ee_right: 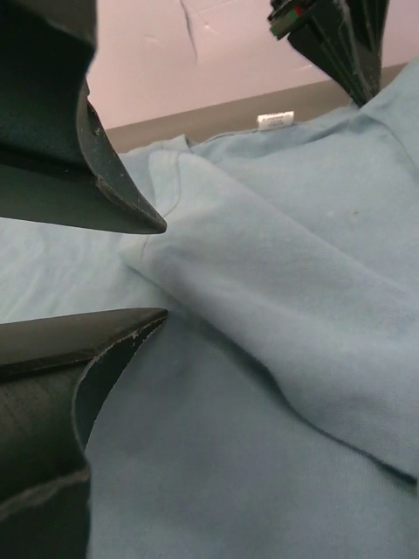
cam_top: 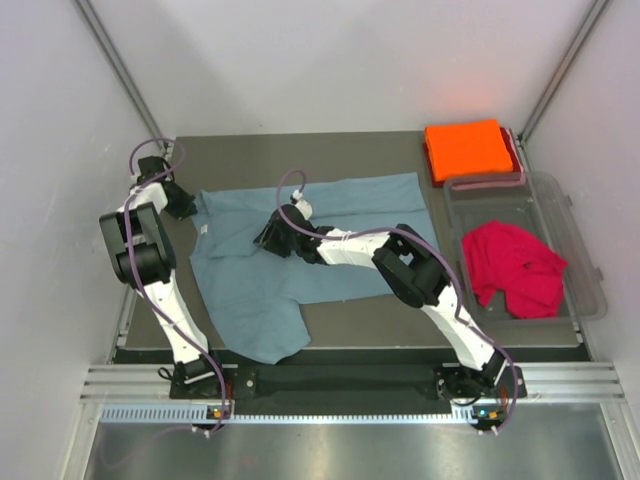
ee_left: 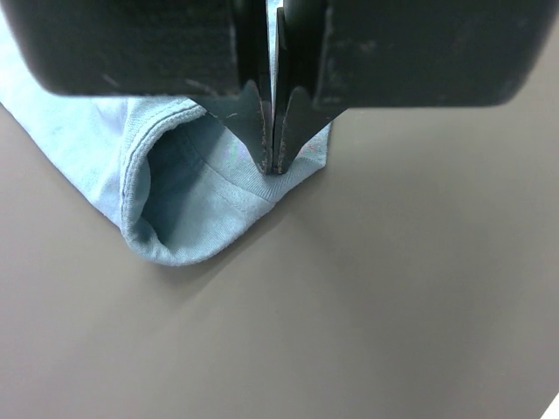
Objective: Fold and stack the t-shirts
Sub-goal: Fold the tshirt
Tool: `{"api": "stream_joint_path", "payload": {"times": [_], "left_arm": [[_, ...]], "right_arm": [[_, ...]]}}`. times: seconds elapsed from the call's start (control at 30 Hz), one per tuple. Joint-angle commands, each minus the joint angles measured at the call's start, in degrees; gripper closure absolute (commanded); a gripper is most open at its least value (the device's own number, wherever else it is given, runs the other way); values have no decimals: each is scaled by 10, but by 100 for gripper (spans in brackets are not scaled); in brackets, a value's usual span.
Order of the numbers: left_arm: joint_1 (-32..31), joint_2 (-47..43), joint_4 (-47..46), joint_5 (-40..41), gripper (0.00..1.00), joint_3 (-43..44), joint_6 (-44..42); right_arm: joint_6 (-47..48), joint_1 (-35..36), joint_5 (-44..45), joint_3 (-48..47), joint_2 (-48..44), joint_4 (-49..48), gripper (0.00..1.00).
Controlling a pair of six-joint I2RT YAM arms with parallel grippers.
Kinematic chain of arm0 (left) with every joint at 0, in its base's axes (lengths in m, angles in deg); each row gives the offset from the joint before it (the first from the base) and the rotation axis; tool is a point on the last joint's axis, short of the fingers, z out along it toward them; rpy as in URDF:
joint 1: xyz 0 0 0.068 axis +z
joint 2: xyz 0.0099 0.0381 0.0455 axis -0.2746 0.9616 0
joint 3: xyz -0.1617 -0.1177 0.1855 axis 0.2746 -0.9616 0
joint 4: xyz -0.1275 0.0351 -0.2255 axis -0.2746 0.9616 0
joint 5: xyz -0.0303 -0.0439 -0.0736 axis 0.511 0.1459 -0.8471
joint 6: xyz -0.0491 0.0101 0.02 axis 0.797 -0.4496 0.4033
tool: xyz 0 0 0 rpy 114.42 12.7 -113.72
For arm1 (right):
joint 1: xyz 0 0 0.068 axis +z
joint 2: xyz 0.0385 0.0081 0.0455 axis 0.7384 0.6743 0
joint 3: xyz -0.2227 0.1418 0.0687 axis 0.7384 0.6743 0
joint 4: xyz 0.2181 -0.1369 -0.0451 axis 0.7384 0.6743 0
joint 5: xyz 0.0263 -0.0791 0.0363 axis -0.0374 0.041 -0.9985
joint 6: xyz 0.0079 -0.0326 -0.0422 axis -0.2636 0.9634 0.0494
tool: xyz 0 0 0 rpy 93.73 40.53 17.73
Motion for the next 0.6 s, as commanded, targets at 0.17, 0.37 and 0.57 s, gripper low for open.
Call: {"api": "stream_joint_path", "payload": {"times": [0.17,0.37,0.57], "left_arm": [[6,21,-16,14,100,17,-12],[6,-2,-13,11,100,33,-14],[7,-33,4,17,100,40,-11]], "right_arm": [[-10,9,14,-55,28,-4,65],[-4,4,4,-51,26,-21,91],[24,-2,-1,-45,-3,-36,100]]}}
